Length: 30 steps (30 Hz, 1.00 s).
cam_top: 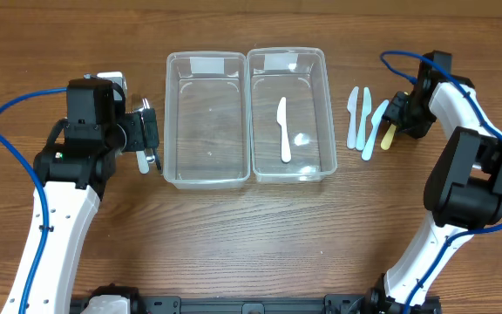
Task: Pack container
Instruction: 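Move right gripper back and grasp the yellow plastic knife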
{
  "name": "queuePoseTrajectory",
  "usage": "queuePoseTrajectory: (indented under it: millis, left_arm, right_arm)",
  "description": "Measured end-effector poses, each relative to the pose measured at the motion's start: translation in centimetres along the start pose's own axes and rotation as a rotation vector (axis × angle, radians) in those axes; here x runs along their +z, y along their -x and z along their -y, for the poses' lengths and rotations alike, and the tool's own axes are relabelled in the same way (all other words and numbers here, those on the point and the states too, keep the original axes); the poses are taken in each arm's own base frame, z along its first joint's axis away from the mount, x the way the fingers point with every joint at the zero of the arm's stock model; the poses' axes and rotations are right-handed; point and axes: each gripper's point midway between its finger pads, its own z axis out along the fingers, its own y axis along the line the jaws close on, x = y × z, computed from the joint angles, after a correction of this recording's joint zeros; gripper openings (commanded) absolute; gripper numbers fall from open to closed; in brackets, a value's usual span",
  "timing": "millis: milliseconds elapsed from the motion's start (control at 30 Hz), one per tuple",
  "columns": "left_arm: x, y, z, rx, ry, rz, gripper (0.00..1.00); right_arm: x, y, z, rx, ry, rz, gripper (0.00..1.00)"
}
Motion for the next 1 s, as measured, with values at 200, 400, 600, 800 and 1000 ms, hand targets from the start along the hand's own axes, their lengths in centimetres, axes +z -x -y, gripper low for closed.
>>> queuePoseTrajectory:
  millis: [200,400,600,800,1000]
  left_arm:
    - [0.0,0.0,0.0,0.0,0.0,0.0,1.0]
    - [0.0,0.0,0.0,0.0,0.0,0.0,1.0]
    - [0.0,0.0,0.0,0.0,0.0,0.0,1.0]
    - [0.0,0.0,0.0,0.0,0.0,0.0,1.0]
    - [0.0,0.0,0.0,0.0,0.0,0.0,1.0]
  right_arm:
    - [0.1,0.0,0.3,0.004,-0.013,0.002,0.09]
    - [0.0,-0.4,0.5,0.0,-0.022,-0.014,0.04]
    - [-0.2,-1.4,0.8,0.001,-0.035,-0.054,0.04]
    - [-1.2,-2.0,1.0,0.0,-0.052,-0.1,0.04]
    - [-2.5,-0.9,0.5,-0.002,-0.038,-0.07,0.04]
